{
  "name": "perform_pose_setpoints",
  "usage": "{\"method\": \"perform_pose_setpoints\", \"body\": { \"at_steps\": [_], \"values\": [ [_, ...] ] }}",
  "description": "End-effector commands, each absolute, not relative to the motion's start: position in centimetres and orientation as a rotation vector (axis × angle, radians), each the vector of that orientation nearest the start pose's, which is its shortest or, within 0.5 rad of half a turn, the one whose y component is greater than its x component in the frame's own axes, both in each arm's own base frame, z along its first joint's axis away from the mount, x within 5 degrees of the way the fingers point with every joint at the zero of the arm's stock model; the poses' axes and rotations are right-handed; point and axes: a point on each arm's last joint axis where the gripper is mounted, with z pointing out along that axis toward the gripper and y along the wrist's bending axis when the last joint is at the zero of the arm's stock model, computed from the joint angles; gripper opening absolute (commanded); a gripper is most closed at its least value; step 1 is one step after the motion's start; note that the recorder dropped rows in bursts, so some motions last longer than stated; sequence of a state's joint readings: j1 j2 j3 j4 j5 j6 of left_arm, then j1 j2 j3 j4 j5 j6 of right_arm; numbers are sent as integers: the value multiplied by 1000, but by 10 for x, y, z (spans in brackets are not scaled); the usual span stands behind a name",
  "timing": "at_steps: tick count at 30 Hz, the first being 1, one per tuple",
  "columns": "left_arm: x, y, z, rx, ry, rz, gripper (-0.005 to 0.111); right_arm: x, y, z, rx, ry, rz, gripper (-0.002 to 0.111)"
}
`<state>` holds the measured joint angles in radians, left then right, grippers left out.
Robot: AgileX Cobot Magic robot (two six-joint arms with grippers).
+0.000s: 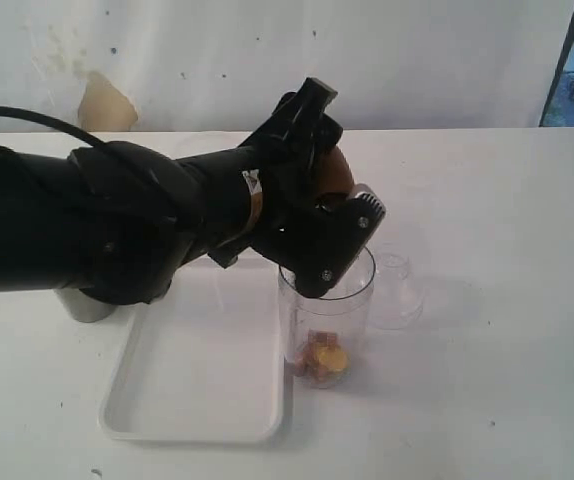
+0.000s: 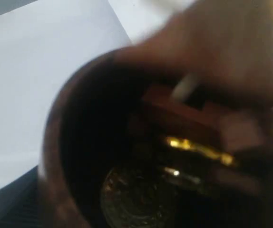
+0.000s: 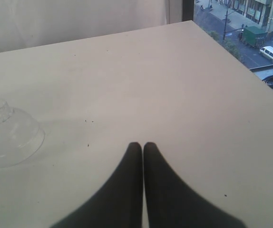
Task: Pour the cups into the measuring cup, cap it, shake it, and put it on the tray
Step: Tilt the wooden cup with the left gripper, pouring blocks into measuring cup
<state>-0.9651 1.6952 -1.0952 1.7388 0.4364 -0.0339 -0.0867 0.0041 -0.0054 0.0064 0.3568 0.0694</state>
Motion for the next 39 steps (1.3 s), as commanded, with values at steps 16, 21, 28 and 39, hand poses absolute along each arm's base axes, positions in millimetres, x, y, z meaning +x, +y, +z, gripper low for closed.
{"method": "perform_pose_setpoints", "body": {
  "at_steps": [16, 21, 28, 39],
  "values": [
    [254, -287, 252, 1999, 695, 1095, 0, 53, -4, 182, 161, 1827, 2, 0],
    [246, -295, 252, 2004, 662, 1073, 0, 53, -4, 182, 161, 1827, 3, 0],
    [247, -292, 253, 2005, 658, 1145, 0, 53, -4, 182, 161, 1827, 3, 0],
    [246, -294, 253, 2010, 646, 1122, 0, 53, -4, 182, 161, 1827, 3, 0]
  ]
}}
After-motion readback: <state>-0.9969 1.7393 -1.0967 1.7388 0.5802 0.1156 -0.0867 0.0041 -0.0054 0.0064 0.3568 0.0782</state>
